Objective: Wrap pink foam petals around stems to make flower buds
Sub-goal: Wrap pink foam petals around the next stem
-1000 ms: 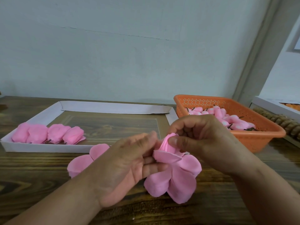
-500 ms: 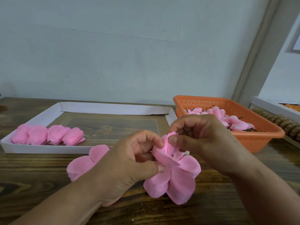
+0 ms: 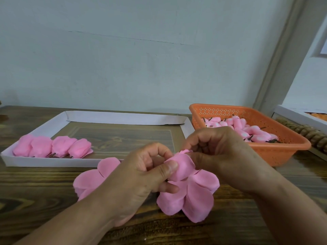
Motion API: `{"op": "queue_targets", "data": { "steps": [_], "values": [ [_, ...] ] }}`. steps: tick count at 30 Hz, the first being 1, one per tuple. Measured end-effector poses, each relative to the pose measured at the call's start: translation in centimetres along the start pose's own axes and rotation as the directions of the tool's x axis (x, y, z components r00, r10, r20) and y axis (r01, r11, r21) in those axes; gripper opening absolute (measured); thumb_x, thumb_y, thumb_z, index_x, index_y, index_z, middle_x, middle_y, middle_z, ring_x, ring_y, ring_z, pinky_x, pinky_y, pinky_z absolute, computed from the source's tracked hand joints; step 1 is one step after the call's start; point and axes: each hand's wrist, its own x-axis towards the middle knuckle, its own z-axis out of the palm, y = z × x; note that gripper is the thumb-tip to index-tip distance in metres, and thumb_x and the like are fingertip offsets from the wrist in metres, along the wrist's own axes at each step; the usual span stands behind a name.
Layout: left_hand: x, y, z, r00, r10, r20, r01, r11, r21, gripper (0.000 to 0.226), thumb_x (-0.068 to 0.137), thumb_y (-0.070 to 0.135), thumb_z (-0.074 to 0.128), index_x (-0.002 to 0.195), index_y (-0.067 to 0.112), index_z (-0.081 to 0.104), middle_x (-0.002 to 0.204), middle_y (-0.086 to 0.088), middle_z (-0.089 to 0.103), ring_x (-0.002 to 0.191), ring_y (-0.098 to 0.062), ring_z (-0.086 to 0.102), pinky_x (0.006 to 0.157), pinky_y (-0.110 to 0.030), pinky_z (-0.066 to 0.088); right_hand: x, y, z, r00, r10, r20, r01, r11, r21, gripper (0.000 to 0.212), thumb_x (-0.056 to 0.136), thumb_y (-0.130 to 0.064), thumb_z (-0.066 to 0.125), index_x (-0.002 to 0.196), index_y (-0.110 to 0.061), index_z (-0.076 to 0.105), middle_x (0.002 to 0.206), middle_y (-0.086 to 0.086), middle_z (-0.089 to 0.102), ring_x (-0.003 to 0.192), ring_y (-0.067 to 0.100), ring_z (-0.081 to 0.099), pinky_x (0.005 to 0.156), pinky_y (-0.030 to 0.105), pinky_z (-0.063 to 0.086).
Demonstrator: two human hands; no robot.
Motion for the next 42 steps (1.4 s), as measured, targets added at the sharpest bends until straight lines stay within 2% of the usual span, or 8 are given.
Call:
{"op": "queue_targets", "data": {
  "steps": [9, 16, 18, 22, 29, 32, 35, 42],
  "values": [
    [0.04, -0.05, 0.30, 0.999, -0.026, -0.044, 0.025, 0.999, -0.034, 0.010, 0.064, 0.026, 0.067, 0.067, 0.017, 0.066, 0.077, -0.017, 0.061, 0.068, -0.021, 0.063, 0.058, -0.024, 0.055, -0.05, -0.33, 0.09, 0.999, 0.013, 0.029, -0.013, 1.000, -0.008, 0.011, 0.082, 0.004, 0.065, 0.079, -0.006, 0.068, 0.071, 0.014, 0.066, 0.064, 0.024, 0.060, 0.061, 0.040, 0.051],
    [-0.04, -0.26, 0.41, 0.997, -0.034, -0.068, 0.033, 0.999, -0.023, 0.007, 0.064, 0.026, 0.066, 0.061, 0.022, 0.062, 0.072, -0.010, 0.067, 0.069, -0.020, 0.067, 0.056, -0.025, 0.055, 0.00, -0.09, 0.27, 0.999, 0.009, 0.047, -0.009, 1.000, -0.009, 0.013, 0.083, 0.002, 0.066, 0.078, -0.009, 0.068, 0.068, 0.011, 0.065, 0.061, 0.015, 0.058, 0.058, 0.031, 0.048],
    [-0.06, -0.25, 0.43, 0.997, -0.040, -0.072, 0.038, 0.999, -0.027, 0.006, 0.064, 0.026, 0.066, 0.061, 0.022, 0.063, 0.073, -0.010, 0.068, 0.068, -0.019, 0.068, 0.056, -0.024, 0.055, 0.01, -0.16, 0.32, 0.999, 0.004, 0.034, -0.005, 1.000, 0.008, 0.007, 0.083, -0.009, 0.067, 0.076, -0.011, 0.068, 0.064, 0.007, 0.064, 0.058, 0.013, 0.057, 0.055, 0.029, 0.048],
    [-0.06, -0.04, 0.42, 0.996, -0.054, -0.075, 0.050, 0.998, -0.046, 0.017, 0.058, 0.032, 0.069, 0.065, 0.017, 0.062, 0.076, -0.013, 0.072, 0.070, -0.020, 0.071, 0.054, -0.023, 0.055, -0.12, -0.67, 0.60, 1.000, 0.000, 0.015, 0.000, 1.000, 0.015, 0.029, 0.074, -0.040, 0.074, 0.077, -0.011, 0.068, 0.068, 0.019, 0.063, 0.057, 0.034, 0.055, 0.051, 0.048, 0.043],
    [-0.02, -0.52, 0.68, 0.983, -0.025, -0.180, 0.015, 0.998, -0.057, 0.029, 0.067, 0.029, 0.063, 0.089, 0.012, 0.056, 0.085, -0.021, 0.071, 0.074, -0.028, 0.072, 0.053, -0.024, 0.054, 0.07, -0.52, 0.72, 0.999, 0.035, -0.021, -0.035, 0.999, -0.009, 0.006, 0.082, -0.007, 0.067, 0.077, -0.004, 0.068, 0.064, 0.011, 0.065, 0.056, 0.016, 0.056, 0.054, 0.034, 0.048],
    [0.06, -0.55, 0.85, 0.976, 0.021, -0.215, -0.033, 0.998, -0.054, 0.003, 0.078, 0.022, 0.059, 0.080, 0.021, 0.059, 0.082, -0.016, 0.072, 0.073, -0.025, 0.071, 0.055, -0.024, 0.055, 0.17, -0.41, 0.79, 0.997, 0.048, -0.054, -0.047, 0.999, 0.016, 0.008, 0.081, -0.004, 0.067, 0.073, -0.004, 0.067, 0.058, 0.005, 0.063, 0.052, 0.011, 0.056, 0.052, 0.026, 0.047],
    [0.14, -0.64, 0.83, 0.970, 0.067, -0.232, -0.077, 0.997, -0.032, 0.025, 0.090, 0.009, 0.052, 0.072, 0.024, 0.060, 0.081, -0.014, 0.072, 0.075, -0.024, 0.071, 0.057, -0.024, 0.055, 0.31, -0.16, 0.79, 0.994, 0.068, -0.089, -0.066, 0.998, 0.023, 0.013, 0.081, -0.005, 0.067, 0.069, -0.010, 0.066, 0.054, 0.001, 0.062, 0.050, 0.010, 0.057, 0.051, 0.024, 0.047],
    [0.21, -0.87, 0.83, 0.970, 0.077, -0.232, -0.084, 0.996, -0.018, 0.040, 0.094, 0.004, 0.046, 0.070, 0.025, 0.070, 0.088, -0.009, 0.073, 0.082, -0.021, 0.072, 0.061, -0.024, 0.056, 0.38, -0.04, 0.83, 0.991, 0.079, -0.104, -0.075, 0.997, 0.034, 0.011, 0.081, -0.005, 0.067, 0.070, -0.007, 0.067, 0.054, 0.002, 0.063, 0.049, 0.010, 0.057, 0.049, 0.022, 0.047]
  ]
}}
